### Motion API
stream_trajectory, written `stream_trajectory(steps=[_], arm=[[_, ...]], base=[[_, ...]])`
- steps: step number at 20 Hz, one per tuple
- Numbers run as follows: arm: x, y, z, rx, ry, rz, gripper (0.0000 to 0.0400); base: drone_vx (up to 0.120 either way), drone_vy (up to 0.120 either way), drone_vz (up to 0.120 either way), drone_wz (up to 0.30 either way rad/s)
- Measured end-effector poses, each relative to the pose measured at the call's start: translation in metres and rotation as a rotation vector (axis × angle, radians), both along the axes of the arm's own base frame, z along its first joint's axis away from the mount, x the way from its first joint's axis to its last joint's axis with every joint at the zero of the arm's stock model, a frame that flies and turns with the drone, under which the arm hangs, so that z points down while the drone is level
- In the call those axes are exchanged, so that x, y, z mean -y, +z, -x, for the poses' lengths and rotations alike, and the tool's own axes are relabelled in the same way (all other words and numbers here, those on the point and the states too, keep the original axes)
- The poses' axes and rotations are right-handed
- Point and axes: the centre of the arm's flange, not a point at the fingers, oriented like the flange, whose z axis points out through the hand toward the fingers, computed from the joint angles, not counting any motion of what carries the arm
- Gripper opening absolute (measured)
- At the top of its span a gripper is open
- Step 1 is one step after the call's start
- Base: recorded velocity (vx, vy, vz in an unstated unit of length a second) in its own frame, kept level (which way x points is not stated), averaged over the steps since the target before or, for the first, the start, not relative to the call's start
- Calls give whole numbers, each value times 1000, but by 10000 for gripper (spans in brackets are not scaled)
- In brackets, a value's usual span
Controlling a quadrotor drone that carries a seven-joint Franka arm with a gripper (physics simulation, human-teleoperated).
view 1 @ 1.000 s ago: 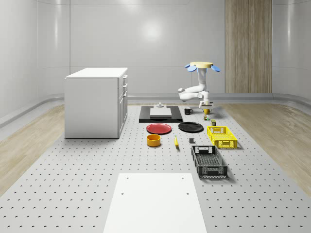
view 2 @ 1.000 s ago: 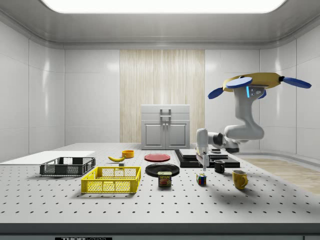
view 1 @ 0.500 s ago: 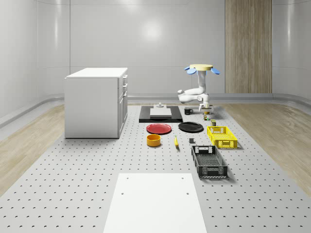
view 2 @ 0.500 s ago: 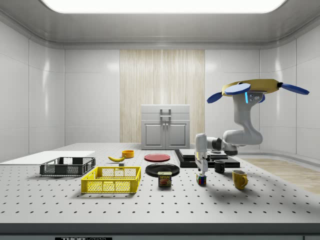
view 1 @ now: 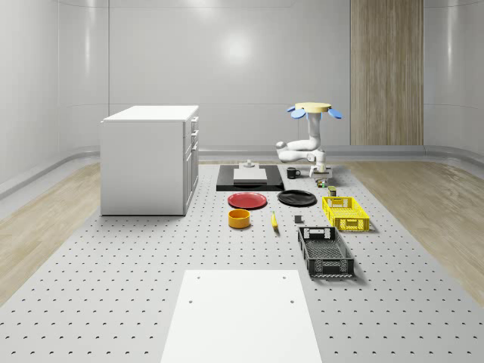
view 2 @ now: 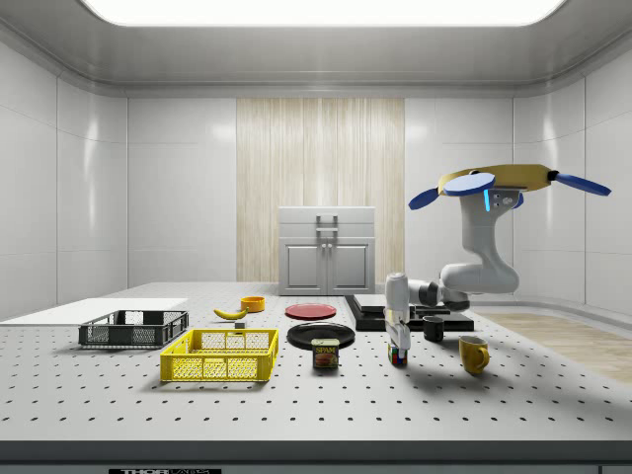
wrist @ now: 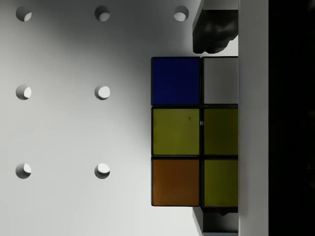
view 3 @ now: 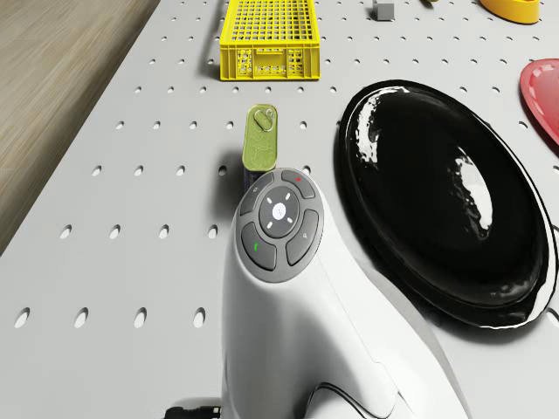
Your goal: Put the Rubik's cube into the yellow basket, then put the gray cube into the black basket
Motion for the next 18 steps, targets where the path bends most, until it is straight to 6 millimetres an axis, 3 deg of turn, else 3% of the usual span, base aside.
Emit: stream_trajectory(steps=[9,13,18], arm=[[-3,5,0,0,0,0,400],[-4,6,0,0,0,0,353],[-4,6,0,0,0,0,333]], base=[[0,0,0,0],[0,0,0,0],[0,0,0,0]])
